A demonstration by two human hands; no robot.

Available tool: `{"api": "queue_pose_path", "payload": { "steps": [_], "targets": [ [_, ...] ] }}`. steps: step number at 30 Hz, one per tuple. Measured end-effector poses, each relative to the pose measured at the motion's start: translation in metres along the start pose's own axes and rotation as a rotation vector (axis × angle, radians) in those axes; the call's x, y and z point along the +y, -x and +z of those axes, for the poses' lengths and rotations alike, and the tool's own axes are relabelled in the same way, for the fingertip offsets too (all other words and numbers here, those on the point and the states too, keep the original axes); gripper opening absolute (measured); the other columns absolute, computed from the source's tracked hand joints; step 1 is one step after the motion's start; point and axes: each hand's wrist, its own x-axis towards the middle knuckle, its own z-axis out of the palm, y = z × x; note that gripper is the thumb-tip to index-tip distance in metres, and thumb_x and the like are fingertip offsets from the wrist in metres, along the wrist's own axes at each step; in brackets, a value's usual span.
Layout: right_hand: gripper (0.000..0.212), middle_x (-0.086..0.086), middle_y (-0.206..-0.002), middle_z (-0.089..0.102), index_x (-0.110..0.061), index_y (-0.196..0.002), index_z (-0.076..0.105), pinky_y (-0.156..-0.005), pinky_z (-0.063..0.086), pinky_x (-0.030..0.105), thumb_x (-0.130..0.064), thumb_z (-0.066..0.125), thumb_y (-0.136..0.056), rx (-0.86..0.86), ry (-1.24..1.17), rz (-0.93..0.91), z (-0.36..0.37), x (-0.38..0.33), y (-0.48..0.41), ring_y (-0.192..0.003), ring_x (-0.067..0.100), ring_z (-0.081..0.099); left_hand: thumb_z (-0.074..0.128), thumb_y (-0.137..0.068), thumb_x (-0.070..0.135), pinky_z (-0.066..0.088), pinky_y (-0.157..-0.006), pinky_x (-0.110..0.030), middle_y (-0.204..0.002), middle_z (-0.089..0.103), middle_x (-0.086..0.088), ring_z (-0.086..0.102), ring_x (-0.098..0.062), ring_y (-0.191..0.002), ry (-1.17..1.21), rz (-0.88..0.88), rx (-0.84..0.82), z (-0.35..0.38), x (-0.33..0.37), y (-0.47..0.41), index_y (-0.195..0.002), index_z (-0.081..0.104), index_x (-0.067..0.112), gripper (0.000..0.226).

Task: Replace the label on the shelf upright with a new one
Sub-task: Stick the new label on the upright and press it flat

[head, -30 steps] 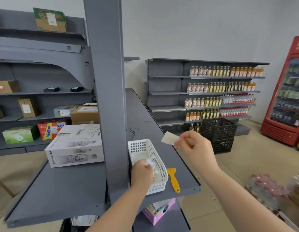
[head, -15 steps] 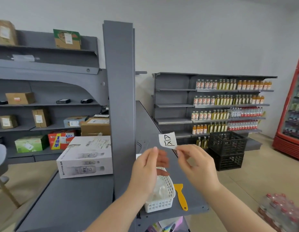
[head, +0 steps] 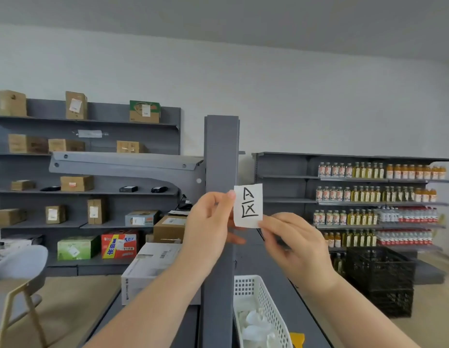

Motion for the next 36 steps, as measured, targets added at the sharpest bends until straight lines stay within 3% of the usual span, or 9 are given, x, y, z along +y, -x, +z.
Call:
{"api": "queue_pose_path", "payload": {
  "steps": [7,9,11,13,16,26,30,32,36],
  "targets": [
    [0.014,0.004,-0.082,0.072,-0.002,-0.093,0.071,-0.063,0.053,0.034,-0.009,0.060,-0.086,-0.038,-0.117,-0.045,0.012,-0.011,-0.029,-0.069,0.023,0.064,0.052,-0.096,0.022,0.058,-0.047,-0.026,-0.086,0.076,-0.003,0.073,-0.010,-0.067,-0.017,0.001,0.057,-0.023,0.014,-0.013,-0.096,0.064,0.006,0.020],
    [0.015,-0.001,-0.083,0.075,-0.016,-0.100,0.066,-0.067,0.055,0.032,-0.017,0.059,-0.087,-0.019,-0.237,0.166,0.011,-0.019,-0.037,-0.071,0.017,0.067,0.052,-0.096,0.023,0.057,-0.047,-0.024,-0.088,0.075,-0.003,0.073,-0.011,-0.068,-0.038,0.017,0.117,-0.029,0.015,-0.019,-0.095,0.064,0.009,0.018],
    [0.014,-0.002,-0.075,0.075,-0.027,-0.100,0.061,-0.068,0.055,0.030,-0.021,0.059,-0.088,-0.026,-0.406,0.516,0.011,-0.023,-0.053,-0.068,0.013,0.068,0.052,-0.096,0.024,0.056,-0.047,-0.021,-0.087,0.073,0.002,0.073,-0.007,-0.067,-0.095,0.043,0.158,-0.034,0.015,-0.025,-0.092,0.062,0.014,0.014],
    [0.011,0.005,-0.069,0.073,-0.028,-0.097,0.062,-0.065,0.054,0.033,-0.022,0.061,-0.088,-0.075,-0.524,0.769,0.015,-0.020,-0.075,-0.061,0.011,0.065,0.053,-0.096,0.026,0.057,-0.048,-0.021,-0.088,0.072,0.003,0.072,-0.006,-0.067,-0.147,0.066,0.166,-0.036,0.013,-0.030,-0.091,0.060,0.017,0.012],
    [0.009,0.008,-0.068,0.073,-0.018,-0.090,0.067,-0.057,0.050,0.031,-0.025,0.067,-0.085,-0.186,-0.613,0.927,0.021,-0.014,-0.102,-0.054,0.009,0.058,0.053,-0.095,0.027,0.058,-0.050,-0.023,-0.090,0.072,-0.001,0.072,-0.009,-0.073,-0.166,0.082,0.166,-0.037,0.012,-0.037,-0.095,0.060,0.013,0.016],
    [0.013,0.006,-0.067,0.072,-0.007,-0.080,0.067,-0.048,0.045,0.020,-0.017,0.064,-0.088,-0.264,-0.564,0.967,0.038,-0.004,-0.105,-0.053,0.011,0.057,0.054,-0.095,0.025,0.056,-0.045,-0.021,-0.085,0.069,0.001,0.070,-0.009,-0.071,-0.207,0.121,0.181,-0.034,0.006,-0.052,-0.094,0.060,0.014,0.012],
    [0.016,0.004,-0.065,0.072,-0.010,-0.075,0.066,-0.045,0.043,0.011,-0.020,0.064,-0.087,-0.235,-0.476,0.929,0.040,0.000,-0.110,-0.047,0.001,0.054,0.054,-0.094,0.028,0.056,-0.050,-0.021,-0.076,0.061,0.016,0.064,-0.001,-0.069,-0.442,0.246,0.206,-0.036,0.009,-0.063,-0.079,0.053,0.032,0.015],
    [0.017,0.004,-0.063,0.071,-0.010,-0.072,0.066,-0.045,0.042,0.013,-0.020,0.064,-0.087,-0.215,-0.487,0.943,0.043,0.002,-0.113,-0.045,0.001,0.053,0.056,-0.093,0.030,0.056,-0.058,-0.024,-0.074,0.059,0.019,0.061,0.001,-0.072,-0.529,0.310,0.236,-0.037,0.009,-0.070,-0.076,0.051,0.034,0.017],
    [0.017,-0.001,-0.059,0.069,-0.013,-0.072,0.066,-0.055,0.047,0.025,-0.023,0.065,-0.086,-0.213,-0.416,0.916,0.048,0.004,-0.113,-0.046,0.000,0.054,0.058,-0.090,0.032,0.055,-0.056,-0.023,-0.071,0.058,0.017,0.060,0.000,-0.069,-0.602,0.336,0.262,-0.037,0.007,-0.073,-0.077,0.052,0.030,0.015]
  ]
}}
